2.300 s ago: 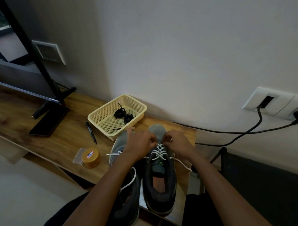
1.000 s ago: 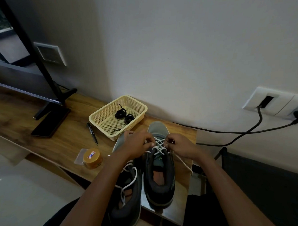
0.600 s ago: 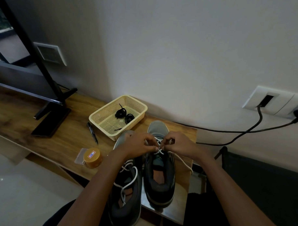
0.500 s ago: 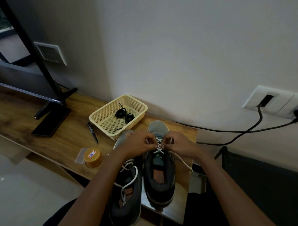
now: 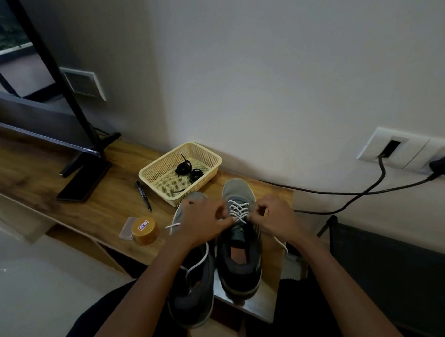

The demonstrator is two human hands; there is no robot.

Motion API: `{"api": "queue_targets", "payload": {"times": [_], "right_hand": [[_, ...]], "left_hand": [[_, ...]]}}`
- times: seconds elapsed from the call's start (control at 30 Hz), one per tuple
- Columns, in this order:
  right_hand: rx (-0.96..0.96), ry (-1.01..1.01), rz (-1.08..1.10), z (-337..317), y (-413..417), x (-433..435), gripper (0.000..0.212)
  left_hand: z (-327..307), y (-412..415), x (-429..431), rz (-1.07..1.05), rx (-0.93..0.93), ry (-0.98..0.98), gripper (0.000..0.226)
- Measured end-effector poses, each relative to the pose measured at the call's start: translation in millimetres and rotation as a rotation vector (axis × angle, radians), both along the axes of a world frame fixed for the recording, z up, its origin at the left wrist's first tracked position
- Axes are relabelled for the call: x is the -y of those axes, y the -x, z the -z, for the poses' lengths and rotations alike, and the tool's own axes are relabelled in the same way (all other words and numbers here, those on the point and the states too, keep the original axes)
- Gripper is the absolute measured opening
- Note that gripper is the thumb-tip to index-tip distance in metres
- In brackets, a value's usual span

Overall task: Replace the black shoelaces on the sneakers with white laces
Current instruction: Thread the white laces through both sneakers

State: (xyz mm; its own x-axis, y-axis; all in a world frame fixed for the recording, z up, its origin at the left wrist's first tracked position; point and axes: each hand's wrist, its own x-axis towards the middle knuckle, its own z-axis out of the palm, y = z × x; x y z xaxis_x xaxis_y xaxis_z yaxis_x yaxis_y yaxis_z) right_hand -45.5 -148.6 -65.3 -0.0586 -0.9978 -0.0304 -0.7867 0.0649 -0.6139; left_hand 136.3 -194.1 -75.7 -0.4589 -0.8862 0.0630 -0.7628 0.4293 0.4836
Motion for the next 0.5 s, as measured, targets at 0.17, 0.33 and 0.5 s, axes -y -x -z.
{"api": "queue_targets", "payload": {"times": [0.17,0.33,0.5], "right_hand": [[-0.592,0.025,0.039,-1,-30,-22,0.029],[-0.564,0.050,0.155,1,-29,-25,0.028],[-0.504,0.011,0.143,3,-22,-22,0.020]], "left_hand": [[-1,1,-20,-0.088,0.122,0.225,0.024],[0,-6,-19,-0.191,0.036,0.184,0.015],[4,-6,-18,-0.203,0.063,0.184,0.017]]}}
